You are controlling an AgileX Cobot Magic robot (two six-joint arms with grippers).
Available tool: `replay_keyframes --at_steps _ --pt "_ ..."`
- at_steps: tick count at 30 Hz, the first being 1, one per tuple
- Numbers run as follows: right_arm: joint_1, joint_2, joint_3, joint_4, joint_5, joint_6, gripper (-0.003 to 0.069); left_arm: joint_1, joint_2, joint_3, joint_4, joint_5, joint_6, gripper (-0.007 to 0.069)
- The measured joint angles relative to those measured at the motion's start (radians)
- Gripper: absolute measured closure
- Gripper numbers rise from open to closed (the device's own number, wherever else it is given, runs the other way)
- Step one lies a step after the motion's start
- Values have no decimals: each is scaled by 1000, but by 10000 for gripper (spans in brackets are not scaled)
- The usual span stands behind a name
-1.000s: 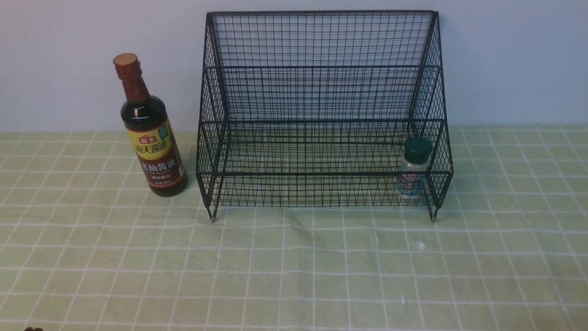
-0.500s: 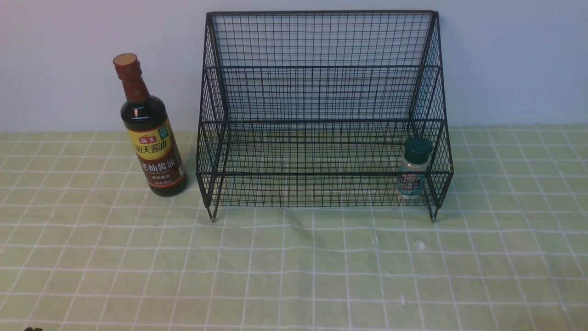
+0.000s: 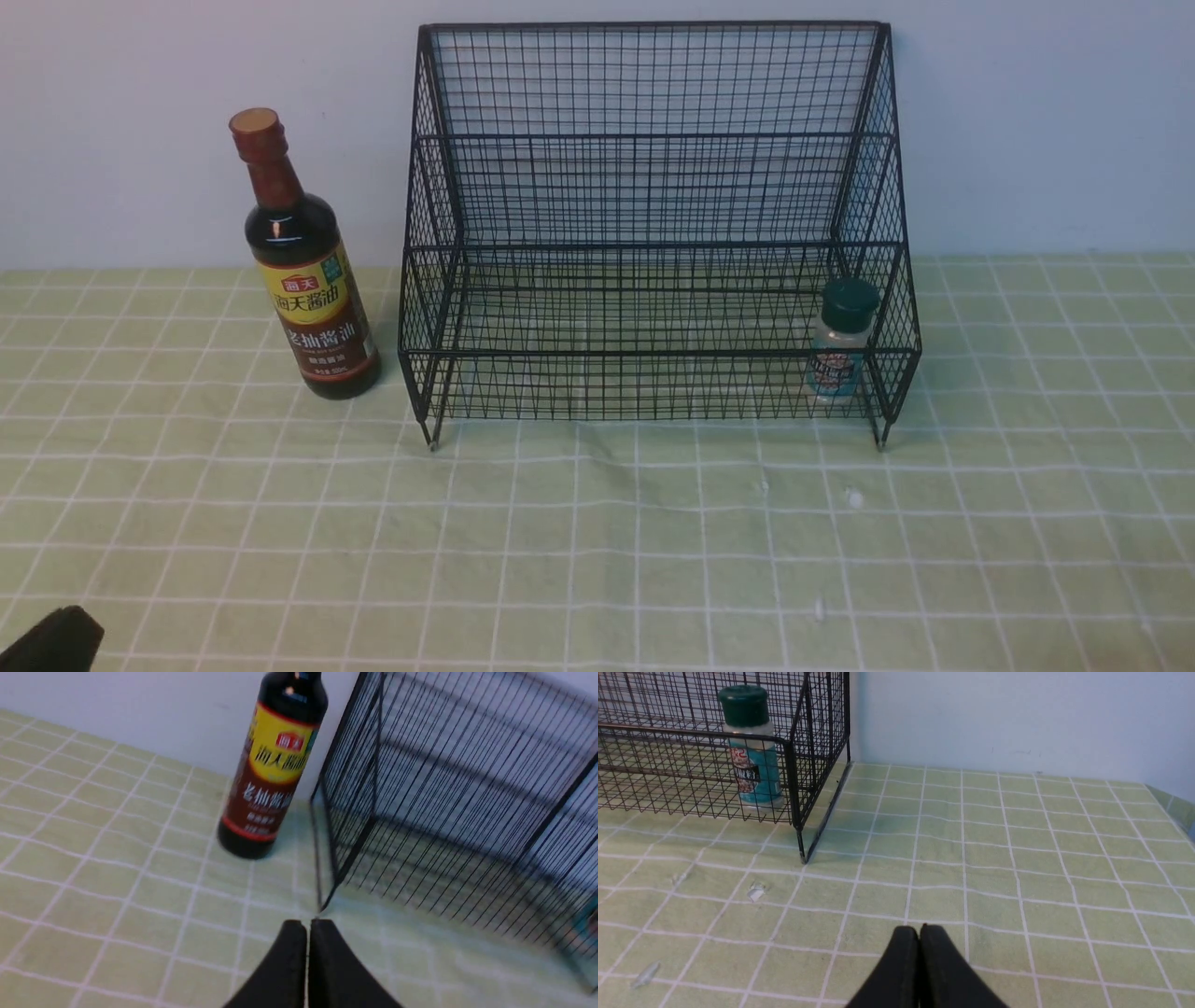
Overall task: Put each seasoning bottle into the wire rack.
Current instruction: Use the left arm to grab the condiment bottle closest to it
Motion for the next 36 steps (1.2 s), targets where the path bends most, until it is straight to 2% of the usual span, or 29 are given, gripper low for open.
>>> replay_keyframes --at_steps 1,5,6,9,12,15,19,22,27,31,36 --pt "0 0 0 0 0 0 673 0 0 0 -89 -62 -12 631" --pt "0 0 0 0 0 0 673 0 0 0 -182 -249 -18 631" --pt "0 0 0 0 0 0 673 0 0 0 -191 -350 -19 631" --pt "0 0 0 0 0 0 673 0 1 -60 -162 -433 -19 631" --pt "0 0 0 0 0 0 673 0 40 -157 -72 -405 -13 631" --pt "0 0 0 0 0 0 673 0 205 -366 86 -238 -2 631" --pt "0 0 0 0 0 0 673 0 509 -626 224 52 8 631" --pt "0 0 0 0 0 0 673 0 683 -747 283 159 15 631" --pt "0 0 0 0 0 0 673 0 916 -934 350 182 23 617" --pt "0 0 0 0 0 0 673 0 1058 -1036 365 139 26 557" --pt "0 0 0 0 0 0 673 0 1249 -1126 368 23 26 380"
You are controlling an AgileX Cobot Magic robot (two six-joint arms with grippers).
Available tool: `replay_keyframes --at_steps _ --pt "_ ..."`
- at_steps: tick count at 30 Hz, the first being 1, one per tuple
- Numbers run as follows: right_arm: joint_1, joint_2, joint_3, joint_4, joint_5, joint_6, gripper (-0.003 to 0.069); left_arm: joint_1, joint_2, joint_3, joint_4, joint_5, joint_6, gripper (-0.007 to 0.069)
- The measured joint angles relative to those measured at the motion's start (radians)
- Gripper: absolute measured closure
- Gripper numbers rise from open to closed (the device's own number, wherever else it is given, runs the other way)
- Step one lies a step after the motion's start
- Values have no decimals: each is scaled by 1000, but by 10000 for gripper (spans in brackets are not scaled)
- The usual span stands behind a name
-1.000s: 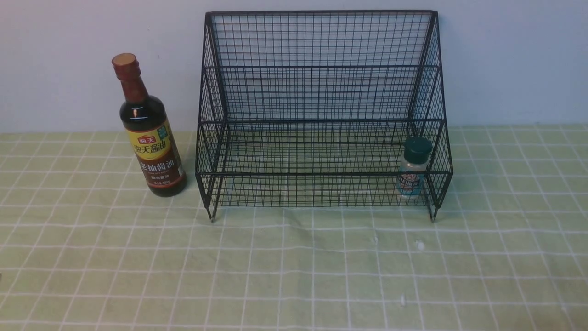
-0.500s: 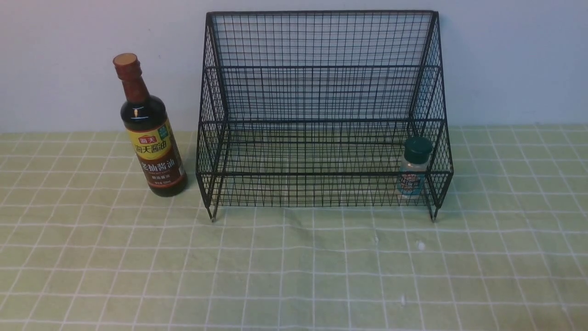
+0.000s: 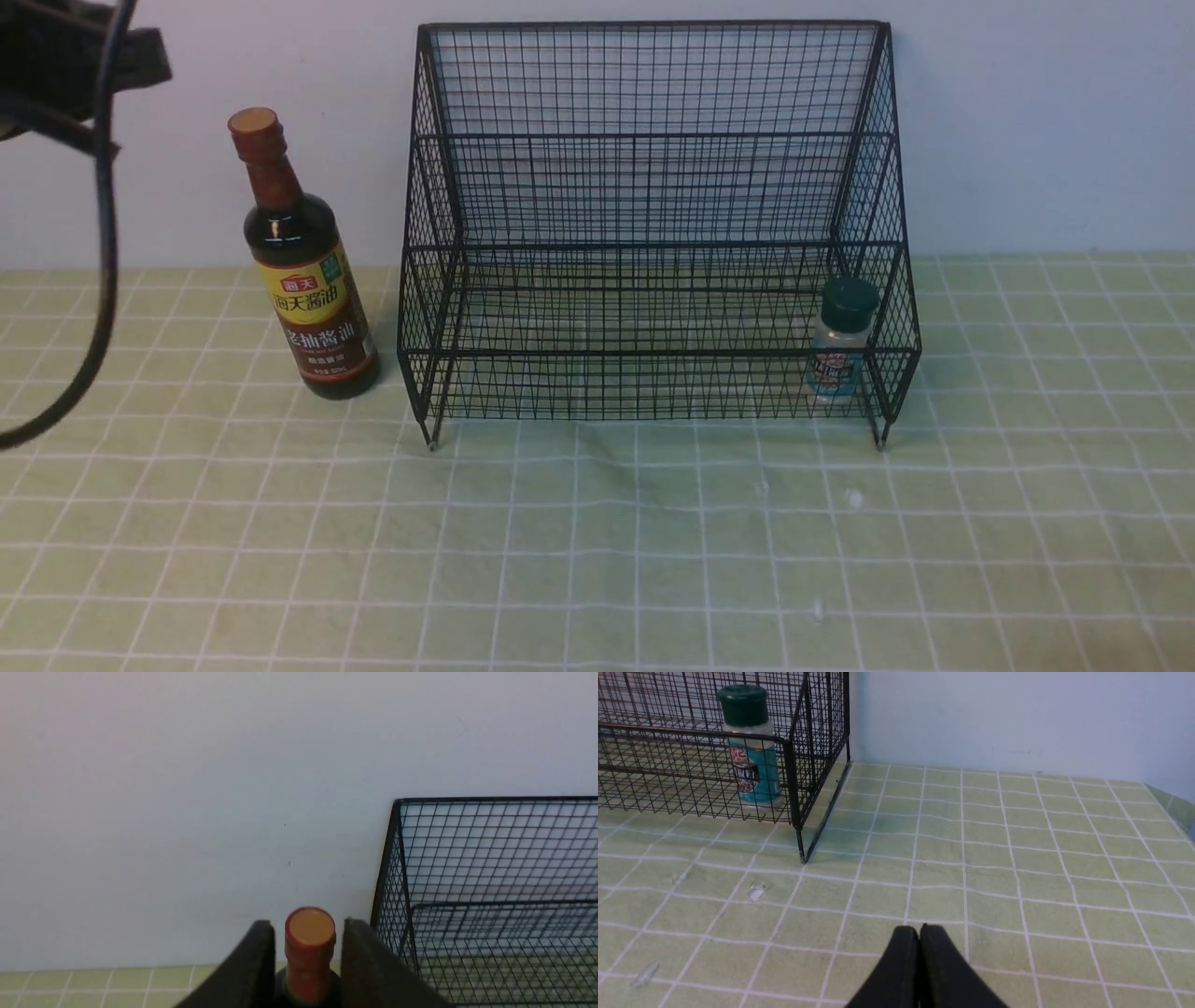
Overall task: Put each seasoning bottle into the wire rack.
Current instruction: Use the left arm to grab the condiment bottle closest to it
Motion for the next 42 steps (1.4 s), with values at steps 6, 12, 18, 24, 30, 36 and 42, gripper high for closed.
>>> replay_keyframes --at_steps 6,12,18,24,30,36,42 --pt "0 0 0 0 0 0 673 0 158 -38 49 -152 1 176" --pt "0 0 0 0 0 0 673 0 309 -43 103 -318 0 53" --pt "0 0 0 0 0 0 673 0 415 -43 110 -356 0 42" --pt "0 0 0 0 0 0 673 0 479 -43 111 -364 -1 42" --pt "0 0 0 0 -1 -3 673 0 486 -43 112 -368 -1 42" --pt "0 0 0 0 -1 -3 673 0 487 -43 112 -391 -1 151" --pt "0 0 0 0 -1 -3 673 -1 487 -43 106 -391 -15 358"
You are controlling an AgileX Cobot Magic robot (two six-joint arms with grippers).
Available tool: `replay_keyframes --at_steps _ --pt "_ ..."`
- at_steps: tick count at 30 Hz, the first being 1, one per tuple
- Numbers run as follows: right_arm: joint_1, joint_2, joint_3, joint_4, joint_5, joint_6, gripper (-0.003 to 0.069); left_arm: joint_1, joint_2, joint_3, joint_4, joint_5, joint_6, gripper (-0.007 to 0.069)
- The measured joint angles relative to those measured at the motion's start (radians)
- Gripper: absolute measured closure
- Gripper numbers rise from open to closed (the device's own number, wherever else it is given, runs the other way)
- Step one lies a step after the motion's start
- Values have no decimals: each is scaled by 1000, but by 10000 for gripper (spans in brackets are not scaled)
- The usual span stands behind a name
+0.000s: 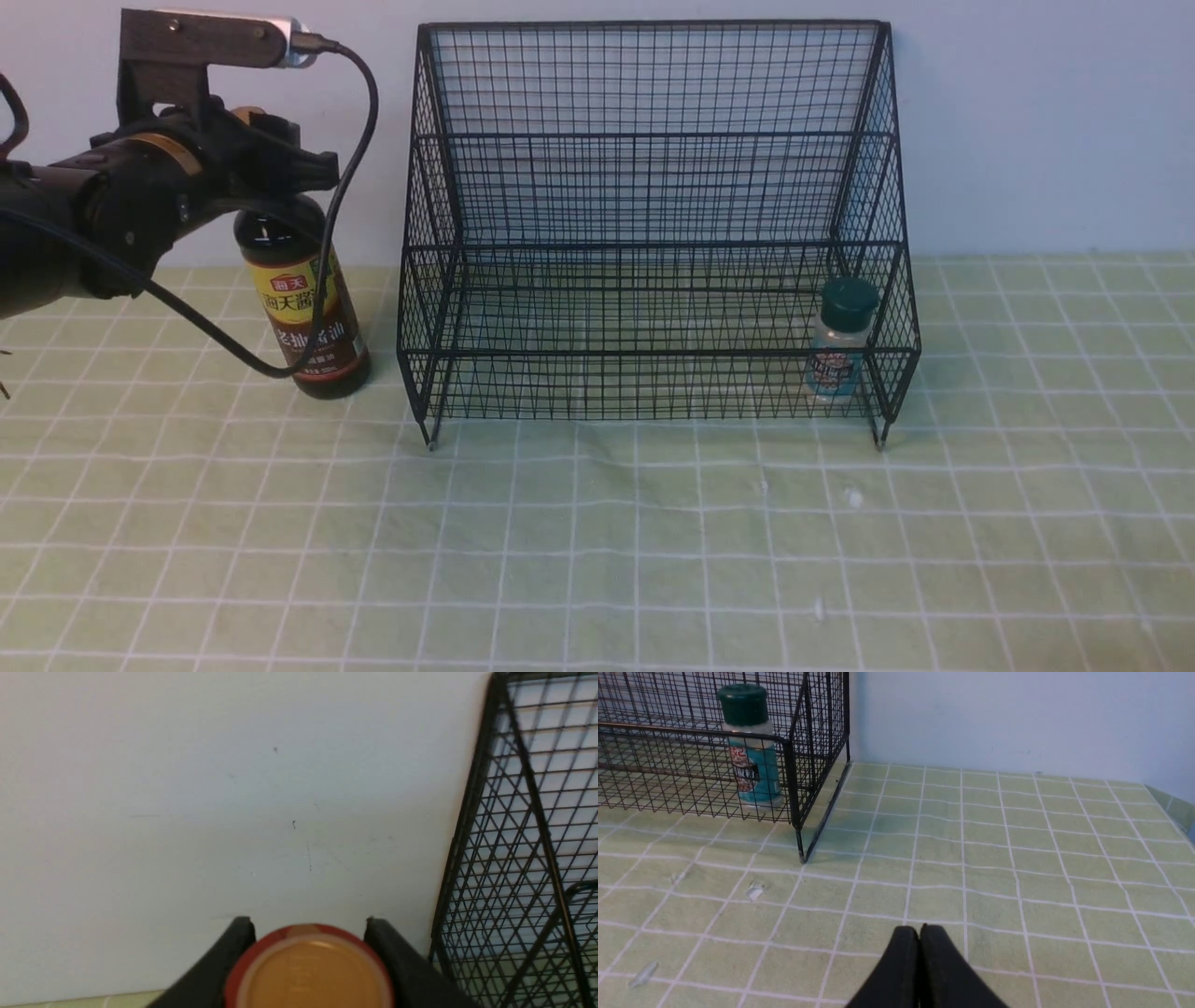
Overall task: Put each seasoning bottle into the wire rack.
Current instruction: Use the left arm to grab the condiment bottle closest to it, then use the left arm to put the condiment bottle back on the shelf
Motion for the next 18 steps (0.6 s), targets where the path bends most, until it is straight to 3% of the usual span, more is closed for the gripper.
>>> replay_keyframes --at_steps 11,18 --pt "0 0 0 0 -1 0 673 1 -107 -7 33 104 8 358" --pt "0 0 0 0 -1 0 673 1 -206 -155 45 191 -31 360"
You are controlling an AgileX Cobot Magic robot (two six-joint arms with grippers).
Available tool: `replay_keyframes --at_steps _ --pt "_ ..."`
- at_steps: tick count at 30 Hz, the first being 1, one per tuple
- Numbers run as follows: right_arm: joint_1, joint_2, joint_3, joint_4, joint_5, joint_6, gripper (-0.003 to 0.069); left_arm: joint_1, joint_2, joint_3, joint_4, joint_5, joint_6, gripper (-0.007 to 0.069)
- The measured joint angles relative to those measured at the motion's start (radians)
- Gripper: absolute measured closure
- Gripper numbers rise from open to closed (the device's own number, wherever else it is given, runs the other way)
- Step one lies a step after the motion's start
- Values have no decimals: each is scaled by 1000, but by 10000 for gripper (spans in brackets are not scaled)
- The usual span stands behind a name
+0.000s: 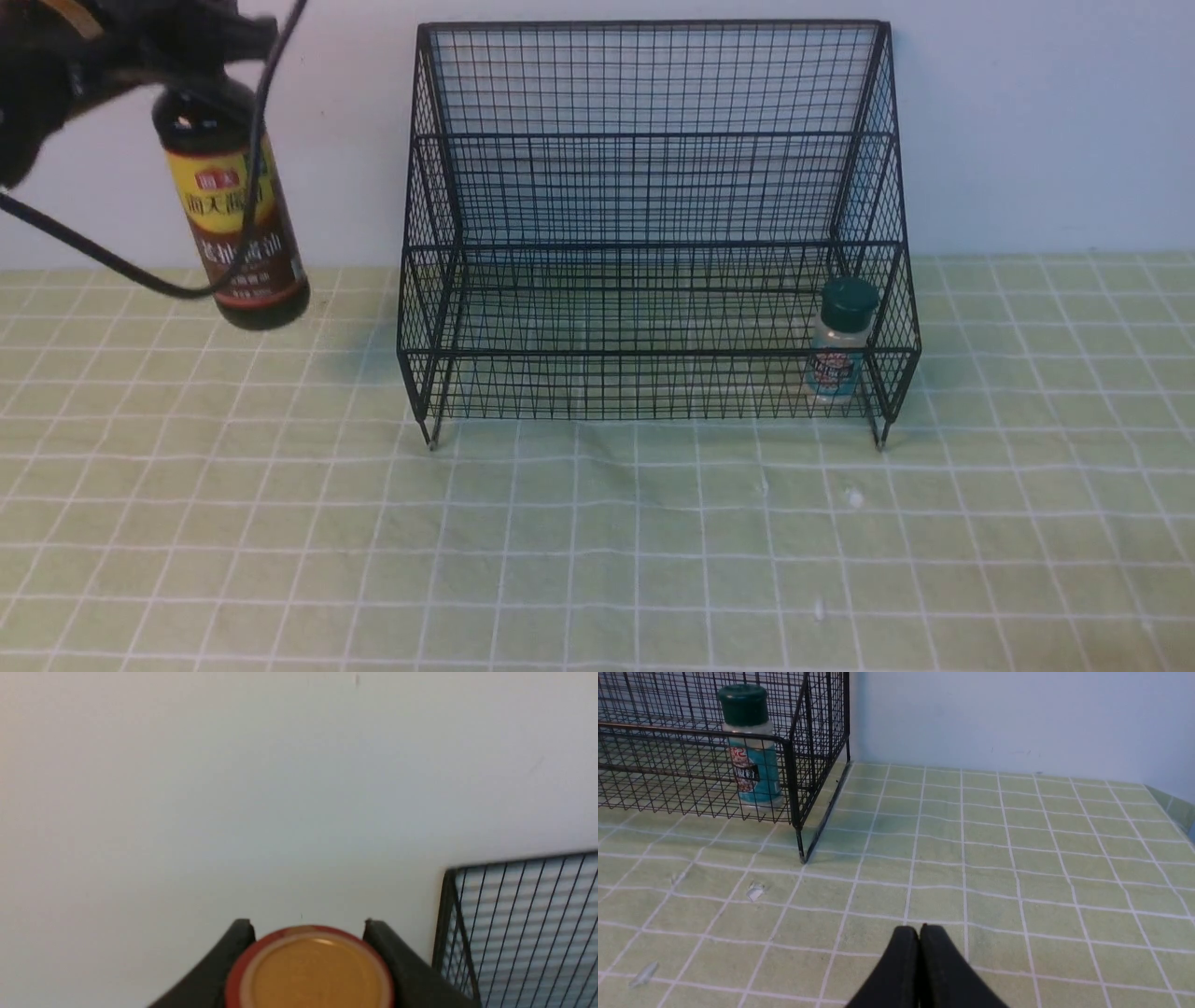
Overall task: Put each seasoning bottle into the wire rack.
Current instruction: Use the left arm to put the condiment bottle back on the shelf
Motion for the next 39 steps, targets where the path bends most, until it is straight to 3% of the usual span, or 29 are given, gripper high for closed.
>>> replay_keyframes --at_steps 5,12,21,30,39 --pt "0 0 0 0 0 0 673 -21 -12 -105 7 49 -41 361" --pt "0 0 0 0 0 0 673 -133 -11 -222 10 76 -51 361" --pt "0 0 0 0 0 0 673 -220 83 -242 5 -31 -56 361" --pt "0 0 0 0 0 0 673 -265 162 -242 5 -145 -59 361" --pt "0 0 0 0 0 0 673 -265 216 -245 6 -129 -58 361"
